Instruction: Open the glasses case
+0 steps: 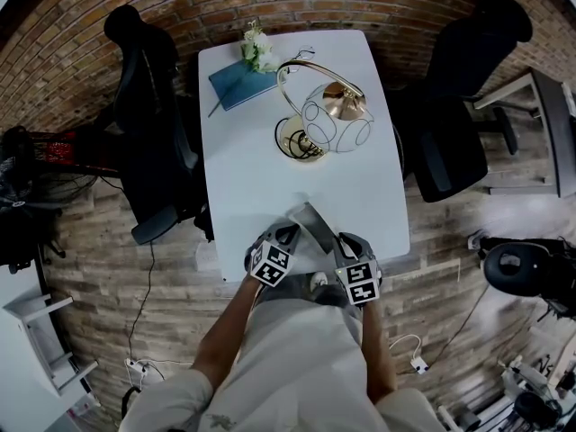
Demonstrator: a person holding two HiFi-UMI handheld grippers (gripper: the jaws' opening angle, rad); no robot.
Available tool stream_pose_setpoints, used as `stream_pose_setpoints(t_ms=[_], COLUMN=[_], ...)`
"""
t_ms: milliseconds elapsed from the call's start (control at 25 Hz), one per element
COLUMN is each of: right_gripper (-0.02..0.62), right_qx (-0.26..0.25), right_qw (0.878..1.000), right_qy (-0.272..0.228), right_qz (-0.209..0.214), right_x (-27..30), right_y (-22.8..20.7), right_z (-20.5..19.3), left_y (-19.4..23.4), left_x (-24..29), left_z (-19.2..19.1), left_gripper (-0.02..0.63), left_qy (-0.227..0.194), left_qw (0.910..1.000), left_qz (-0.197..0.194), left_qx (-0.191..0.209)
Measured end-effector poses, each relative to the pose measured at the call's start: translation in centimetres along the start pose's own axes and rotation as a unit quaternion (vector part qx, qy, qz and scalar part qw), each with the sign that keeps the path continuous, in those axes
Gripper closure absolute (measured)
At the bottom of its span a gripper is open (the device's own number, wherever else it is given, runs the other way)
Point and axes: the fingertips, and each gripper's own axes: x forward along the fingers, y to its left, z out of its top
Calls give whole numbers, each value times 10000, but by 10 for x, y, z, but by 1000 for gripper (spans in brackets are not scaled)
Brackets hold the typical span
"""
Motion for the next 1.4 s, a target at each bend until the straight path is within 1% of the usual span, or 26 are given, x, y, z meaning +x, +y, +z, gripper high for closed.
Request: stream_pose_setpoints(t_ms=[600, 800, 1000, 1400], right_gripper=[548, 548, 547, 547], right_qx=[-12, -51, 52, 103], right_qw=[10000, 9999, 9998, 9993], right_qy=[13, 46, 28, 42], right_qz=[-49, -141, -189, -346], right_x=[1, 1, 0, 1], right_y=[-10, -16, -18, -26], right_z=[-2, -8, -6, -8], left_y=[0, 0, 0, 1], left_x=[-1, -1, -1, -1], left_z=[0, 0, -1, -1], left_gripper=[600, 600, 600, 600], left_qy=[39, 52, 59, 60], left_qw=[10000, 10000, 9999, 9999], left_qz=[71, 74, 82, 85], left_qx=[4, -8, -2, 13])
